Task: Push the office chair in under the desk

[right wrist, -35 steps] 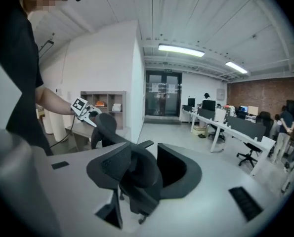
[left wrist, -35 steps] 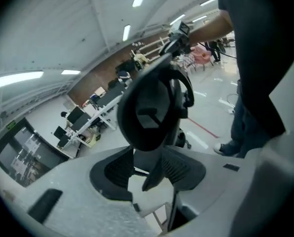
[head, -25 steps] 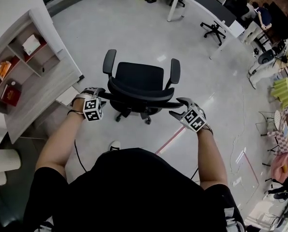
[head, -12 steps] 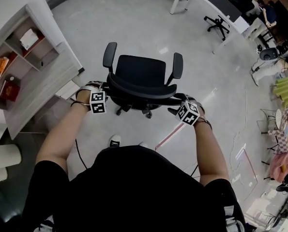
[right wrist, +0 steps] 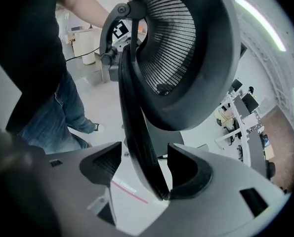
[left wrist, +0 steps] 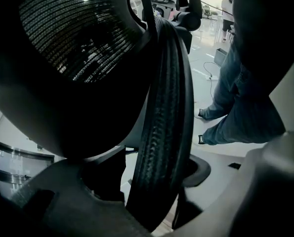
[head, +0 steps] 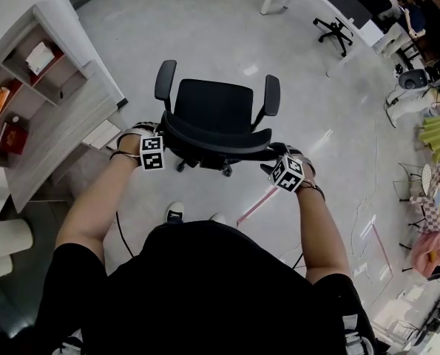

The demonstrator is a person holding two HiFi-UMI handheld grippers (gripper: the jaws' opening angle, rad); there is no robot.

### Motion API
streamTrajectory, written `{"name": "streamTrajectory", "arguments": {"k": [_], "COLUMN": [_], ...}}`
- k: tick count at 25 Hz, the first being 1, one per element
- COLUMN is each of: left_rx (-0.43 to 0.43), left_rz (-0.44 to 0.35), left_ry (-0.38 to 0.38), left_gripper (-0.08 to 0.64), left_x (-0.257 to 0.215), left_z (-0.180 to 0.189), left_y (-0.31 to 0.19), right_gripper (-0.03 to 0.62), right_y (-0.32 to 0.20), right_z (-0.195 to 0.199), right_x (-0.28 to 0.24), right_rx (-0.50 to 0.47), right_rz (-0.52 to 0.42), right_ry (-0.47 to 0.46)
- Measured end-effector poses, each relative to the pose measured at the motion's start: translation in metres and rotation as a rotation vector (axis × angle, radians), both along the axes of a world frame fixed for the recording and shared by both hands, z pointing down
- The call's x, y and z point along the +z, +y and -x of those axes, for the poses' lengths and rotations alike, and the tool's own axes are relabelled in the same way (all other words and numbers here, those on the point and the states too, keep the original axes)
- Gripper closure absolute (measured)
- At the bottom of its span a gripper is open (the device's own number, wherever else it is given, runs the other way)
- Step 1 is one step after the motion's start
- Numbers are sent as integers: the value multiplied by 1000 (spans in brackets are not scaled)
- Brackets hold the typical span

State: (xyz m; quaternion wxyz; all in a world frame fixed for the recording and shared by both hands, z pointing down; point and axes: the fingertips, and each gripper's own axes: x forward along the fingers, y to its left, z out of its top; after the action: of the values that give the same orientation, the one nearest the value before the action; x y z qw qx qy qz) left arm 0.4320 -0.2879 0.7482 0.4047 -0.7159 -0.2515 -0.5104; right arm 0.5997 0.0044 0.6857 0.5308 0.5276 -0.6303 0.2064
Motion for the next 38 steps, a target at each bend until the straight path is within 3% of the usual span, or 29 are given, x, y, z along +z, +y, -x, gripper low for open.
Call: {"name": "streamTrajectory", "arguments": {"k": [13, 17, 38], "left_rx": [-8, -15, -40], "left_rz": [-19, -21, -12], "left_ry": [-4, 17, 6], "left_gripper": [282, 282, 311], "left_x": [0, 0, 3], "left_z": [-3, -4, -3], "left_y": [0, 2, 9], "right_gripper": [299, 329, 348], "right_y": [-14, -13, -7], "right_z": [-5, -7, -11], "right_x": [35, 37, 38], "right_rx": [-120, -132, -159], "right_rz": [149, 145, 157], "right_ry": [38, 45, 0]}}
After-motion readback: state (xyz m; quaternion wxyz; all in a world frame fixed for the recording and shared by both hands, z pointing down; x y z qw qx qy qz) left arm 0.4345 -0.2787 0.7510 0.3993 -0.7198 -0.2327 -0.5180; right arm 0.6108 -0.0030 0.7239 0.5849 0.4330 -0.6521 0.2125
